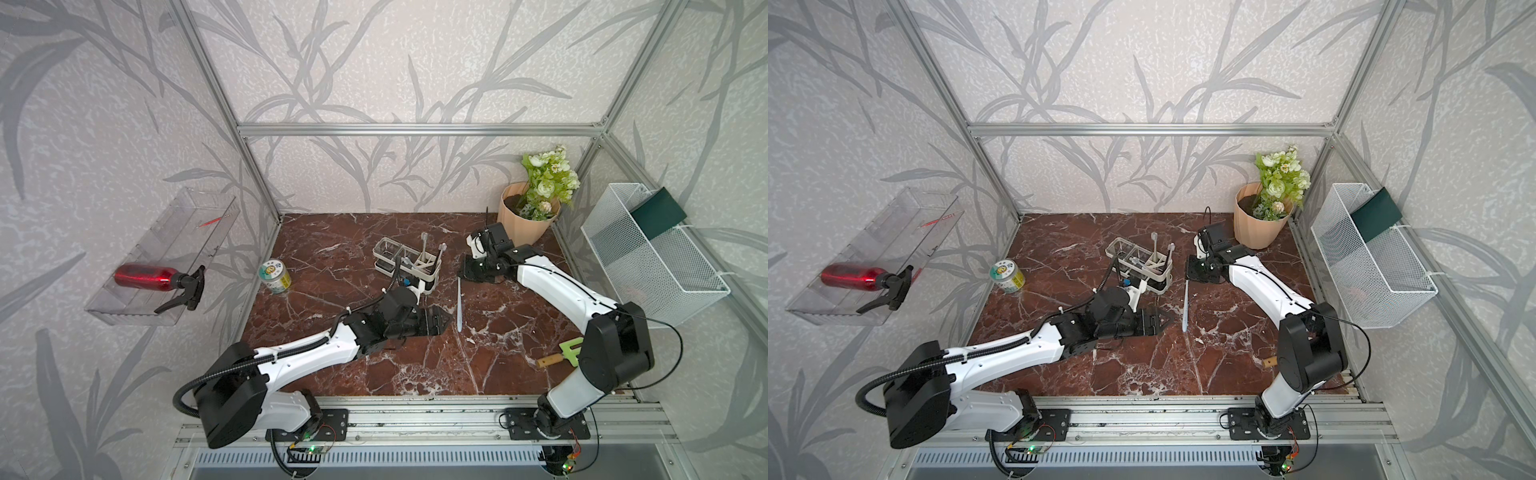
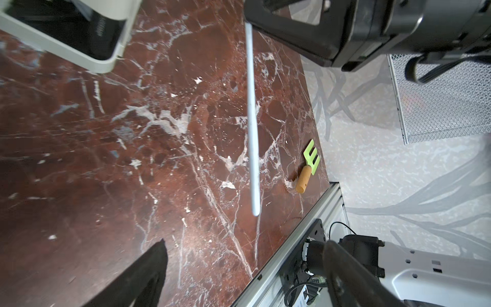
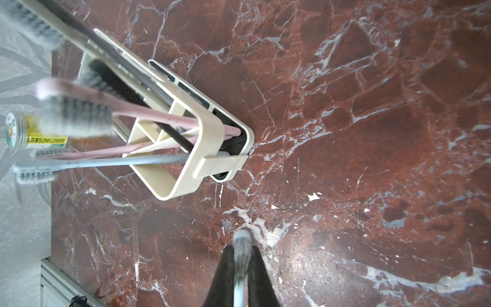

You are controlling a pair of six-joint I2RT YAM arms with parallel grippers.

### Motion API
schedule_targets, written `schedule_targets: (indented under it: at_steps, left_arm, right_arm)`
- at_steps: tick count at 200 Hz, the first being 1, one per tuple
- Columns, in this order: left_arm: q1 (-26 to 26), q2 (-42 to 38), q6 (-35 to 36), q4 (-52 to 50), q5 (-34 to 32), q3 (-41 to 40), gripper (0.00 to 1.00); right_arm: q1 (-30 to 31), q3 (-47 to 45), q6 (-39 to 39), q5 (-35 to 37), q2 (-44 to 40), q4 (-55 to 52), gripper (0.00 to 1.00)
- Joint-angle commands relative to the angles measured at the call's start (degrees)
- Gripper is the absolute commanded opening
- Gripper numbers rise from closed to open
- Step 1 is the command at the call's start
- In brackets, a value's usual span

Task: Place the toothbrush into the toothbrush holder
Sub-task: Pick up the toothbrush from the center of the board.

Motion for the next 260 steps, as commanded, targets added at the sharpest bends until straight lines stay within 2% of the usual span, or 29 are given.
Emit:
schedule_targets:
  at_steps: [1,46,85,98,116,207,224,260]
  left_arm:
    - [-1.5,2.5,-2.3,5.8,-0.9,3.1,0.89]
    - [-3.5,7.7,-3.6,7.6,-0.6,5.8,0.81]
    - [-4.0,8.9,-3.7,7.6,-1.0,5.9,0.64]
    - [-4.0,8.8,-3.6,7.2,-1.2,5.8,0.62]
    - [-4.0,8.8,-3.5,6.8,-1.5,5.8,0.52]
    - [-4.1,9.5,-3.8,7.4,-1.5,6.6,0.3]
    - [-4.1,9.6,-3.7,7.4,-1.5,6.7,0.23]
    - [-4.1,9.8,-3.8,7.4,-1.4,6.8,0.18]
  right_arm:
    - [0.3,2.2,1.7,-1.9,-3.3,-0.8,0.0]
    - [1.1,3.1,2.5,-3.0,-4.8,-1.1,0.0]
    - [1.2,2.9,2.4,-3.2,-5.4,-1.3,0.0]
    - [1.2,2.8,2.4,-3.2,-5.3,-1.4,0.0]
    - [1.3,2.8,2.4,-3.5,-5.2,-1.3,0.0]
    - [2.1,2.5,3.0,-4.7,-4.7,-0.2,0.0]
    - [2.1,2.4,3.1,-4.8,-4.4,-0.2,0.0]
    - [2.2,2.4,3.1,-4.8,-4.4,0.0,0.0]
